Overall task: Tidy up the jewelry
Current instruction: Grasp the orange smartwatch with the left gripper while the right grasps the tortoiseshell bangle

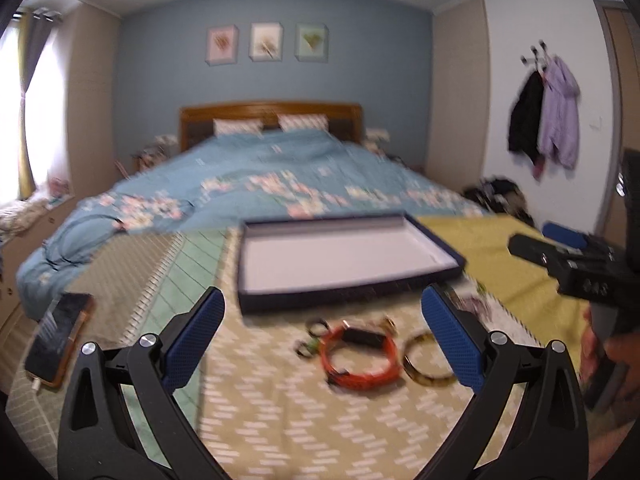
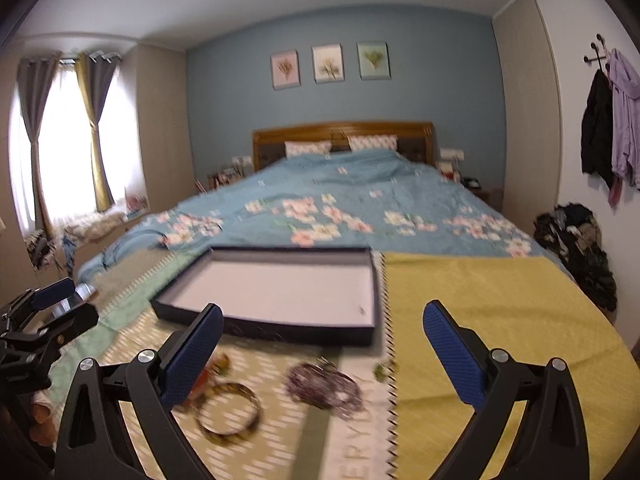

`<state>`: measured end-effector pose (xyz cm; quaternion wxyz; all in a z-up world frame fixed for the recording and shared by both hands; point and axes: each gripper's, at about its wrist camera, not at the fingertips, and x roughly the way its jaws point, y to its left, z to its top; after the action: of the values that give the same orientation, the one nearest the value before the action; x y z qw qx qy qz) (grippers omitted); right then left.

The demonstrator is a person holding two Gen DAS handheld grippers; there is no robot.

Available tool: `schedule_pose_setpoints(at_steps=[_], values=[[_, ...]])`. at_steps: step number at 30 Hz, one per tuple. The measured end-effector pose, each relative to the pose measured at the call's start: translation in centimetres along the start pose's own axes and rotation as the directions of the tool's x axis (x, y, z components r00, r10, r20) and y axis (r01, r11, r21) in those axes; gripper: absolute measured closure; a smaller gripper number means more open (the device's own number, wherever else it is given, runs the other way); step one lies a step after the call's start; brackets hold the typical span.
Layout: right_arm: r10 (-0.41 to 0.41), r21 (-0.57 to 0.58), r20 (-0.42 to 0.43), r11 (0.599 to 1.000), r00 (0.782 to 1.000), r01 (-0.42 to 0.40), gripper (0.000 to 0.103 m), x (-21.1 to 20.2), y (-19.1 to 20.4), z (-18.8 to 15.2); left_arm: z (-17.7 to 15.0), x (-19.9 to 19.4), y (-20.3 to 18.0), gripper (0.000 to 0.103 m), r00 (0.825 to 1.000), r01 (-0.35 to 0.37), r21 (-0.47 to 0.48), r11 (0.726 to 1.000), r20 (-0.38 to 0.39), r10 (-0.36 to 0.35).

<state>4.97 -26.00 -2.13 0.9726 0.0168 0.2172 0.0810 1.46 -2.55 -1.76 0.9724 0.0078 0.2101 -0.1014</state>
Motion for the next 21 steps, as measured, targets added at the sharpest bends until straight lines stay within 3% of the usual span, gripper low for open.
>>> schedule_pose_setpoints(at_steps=[6, 8, 10, 16, 21], values=[[-0.014, -0.006, -0.151, 1.0, 0.988, 0.014, 0.009, 2.2, -2.0, -1.3, -1.1, 2.6, -2.4, 0.016, 0.983, 0.139, 0.049, 0.989, -0.125, -0.132], [-0.002, 0.0, -0.193, 1.0, 0.981, 0.003, 0.017, 2.8, -2.4, -1.9, -1.6, 3.5, -3.3, 0.025, 0.973, 0.182, 0.064, 0.981, -0.159, -0.17], [0.034, 0.013, -0.217, 0.999, 0.976, -0.032, 0.021, 3.3, -2.6, -2.3, -2.0, 4.1, -3.9, 0.027, 0.965, 0.203, 0.076, 0.976, -0.185, -0.186], [0.221, 0.022, -0.29, 0.974, 0.931, -0.224, 0.037, 4.1, 0.5, -3.5, -1.9, 5.6, -2.7, 0.033, 0.968, 0.155, 0.057, 0.986, -0.208, -0.14], [0.273, 0.005, -0.355, 0.957, 0.894, -0.29, 0.054, 5.1, 2.9, -3.9, -1.6, 7.1, -0.3, 0.049, 0.954, 0.132, 0.032, 0.991, -0.275, -0.118]])
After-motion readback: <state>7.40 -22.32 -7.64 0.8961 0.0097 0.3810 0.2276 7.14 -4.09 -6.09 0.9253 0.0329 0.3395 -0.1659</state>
